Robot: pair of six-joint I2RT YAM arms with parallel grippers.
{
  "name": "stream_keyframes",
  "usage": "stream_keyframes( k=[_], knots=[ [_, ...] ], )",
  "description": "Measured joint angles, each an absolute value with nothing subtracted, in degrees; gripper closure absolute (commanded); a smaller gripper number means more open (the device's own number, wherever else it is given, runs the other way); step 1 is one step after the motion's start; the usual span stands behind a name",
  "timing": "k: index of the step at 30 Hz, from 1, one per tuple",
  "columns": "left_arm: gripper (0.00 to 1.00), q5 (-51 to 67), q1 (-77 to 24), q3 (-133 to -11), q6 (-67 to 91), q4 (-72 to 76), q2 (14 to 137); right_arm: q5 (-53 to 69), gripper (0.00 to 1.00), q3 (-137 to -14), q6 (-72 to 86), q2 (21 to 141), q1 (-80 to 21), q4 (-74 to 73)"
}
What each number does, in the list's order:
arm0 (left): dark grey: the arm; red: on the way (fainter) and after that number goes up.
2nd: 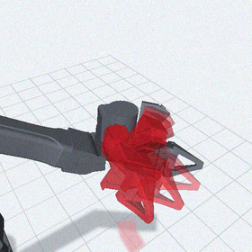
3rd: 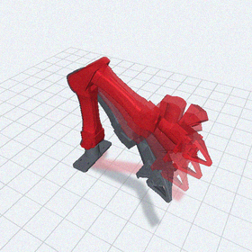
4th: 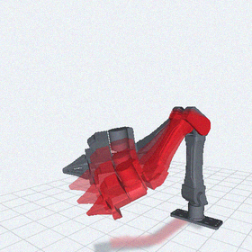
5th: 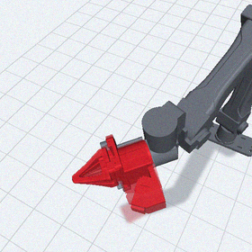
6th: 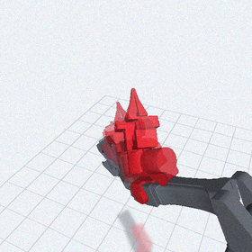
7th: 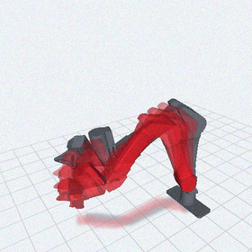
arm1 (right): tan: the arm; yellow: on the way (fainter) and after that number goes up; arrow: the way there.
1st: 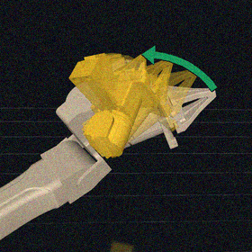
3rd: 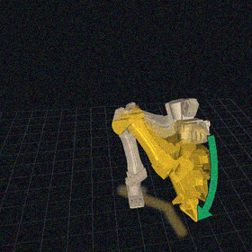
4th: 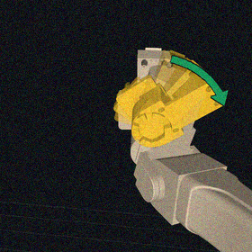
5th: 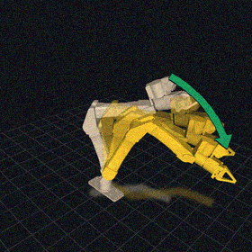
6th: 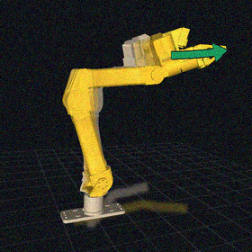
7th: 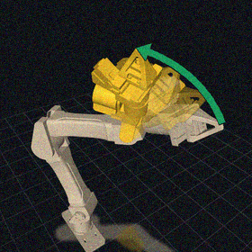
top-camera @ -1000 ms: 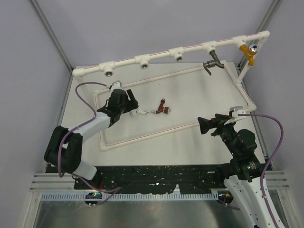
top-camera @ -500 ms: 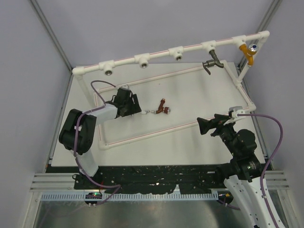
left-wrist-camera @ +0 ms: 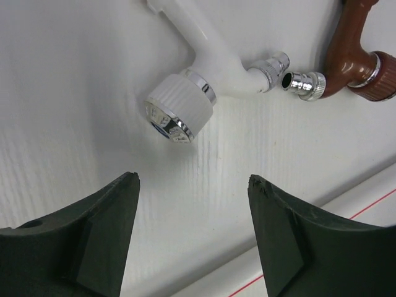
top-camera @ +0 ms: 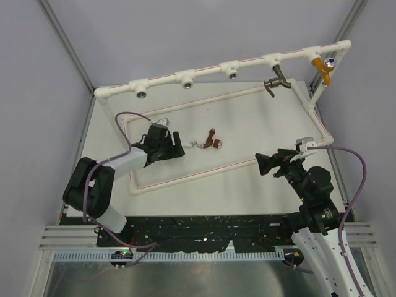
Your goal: Install the water faucets
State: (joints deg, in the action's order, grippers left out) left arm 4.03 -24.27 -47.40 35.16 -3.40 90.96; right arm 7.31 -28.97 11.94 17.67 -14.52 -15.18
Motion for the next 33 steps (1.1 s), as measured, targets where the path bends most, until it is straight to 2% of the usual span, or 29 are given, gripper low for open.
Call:
stream_keyframes(
  k=[6,11,20,33],
  knots=[
    [0.18,-1.98,-24.38,-51.44,26.96,-5.85,91.05,7.97,0.03,-28.97,11.92,17.67,-14.52,-15.07],
    [0.18,-2.22,-24.36,-59.64,19.86,-8.84,96.42,8.56,0.03,-28.97,11.90,17.67,-14.52,-15.07],
    [0.23,2.11,-24.58,-65.54,14.52,-15.18,103.74,9.15,0.03,-28.97,11.90,17.67,-14.52,-15.05],
    [0.30,3.70,-28.14,-67.85,10.35,-18.85,105.93,9.56,0.03,-28.97,11.77,17.69,-14.52,-15.05]
  ],
)
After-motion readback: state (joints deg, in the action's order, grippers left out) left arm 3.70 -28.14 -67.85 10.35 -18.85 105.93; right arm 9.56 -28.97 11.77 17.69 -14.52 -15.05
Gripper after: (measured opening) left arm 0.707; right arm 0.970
